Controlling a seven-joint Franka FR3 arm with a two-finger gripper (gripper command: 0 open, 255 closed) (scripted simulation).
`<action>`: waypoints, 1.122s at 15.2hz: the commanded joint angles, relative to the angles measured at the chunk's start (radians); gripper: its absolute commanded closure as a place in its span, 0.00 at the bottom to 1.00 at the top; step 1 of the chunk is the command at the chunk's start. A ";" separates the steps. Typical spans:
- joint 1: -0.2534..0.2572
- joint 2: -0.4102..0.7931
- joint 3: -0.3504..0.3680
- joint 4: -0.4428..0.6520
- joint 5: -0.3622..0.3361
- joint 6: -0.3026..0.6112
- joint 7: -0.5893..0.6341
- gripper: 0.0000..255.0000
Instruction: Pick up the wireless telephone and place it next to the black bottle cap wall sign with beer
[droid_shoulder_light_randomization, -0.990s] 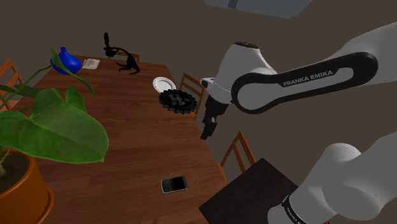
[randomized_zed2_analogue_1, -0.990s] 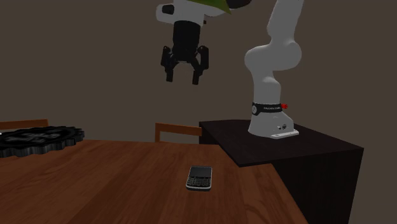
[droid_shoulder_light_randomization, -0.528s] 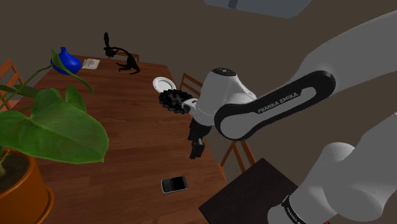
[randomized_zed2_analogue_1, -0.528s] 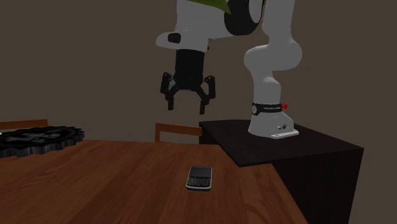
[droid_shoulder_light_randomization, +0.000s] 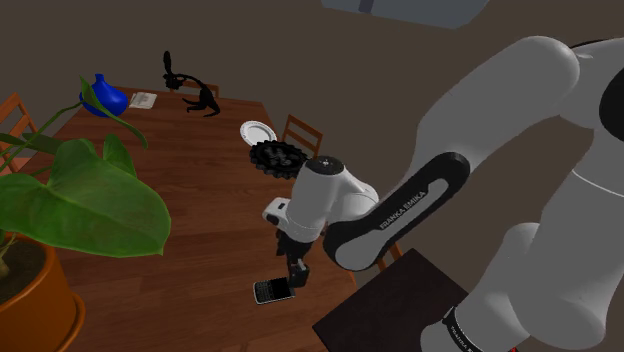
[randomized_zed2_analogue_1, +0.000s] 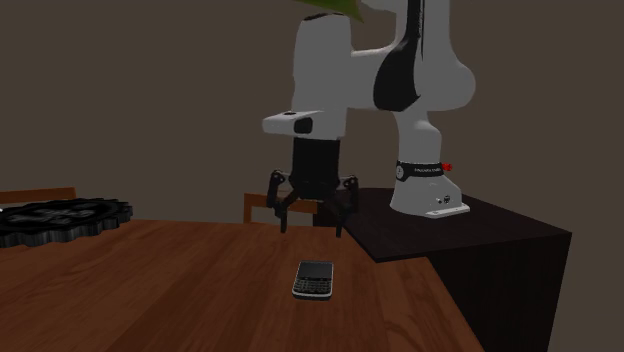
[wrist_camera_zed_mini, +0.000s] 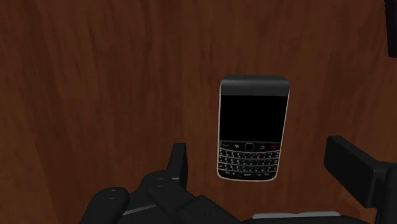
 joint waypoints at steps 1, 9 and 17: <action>0.018 0.083 -0.010 0.020 -0.077 0.051 0.012 0.00; 0.081 0.220 -0.090 0.055 -0.193 0.148 0.090 0.00; 0.086 0.230 -0.097 0.058 -0.198 0.154 0.094 0.00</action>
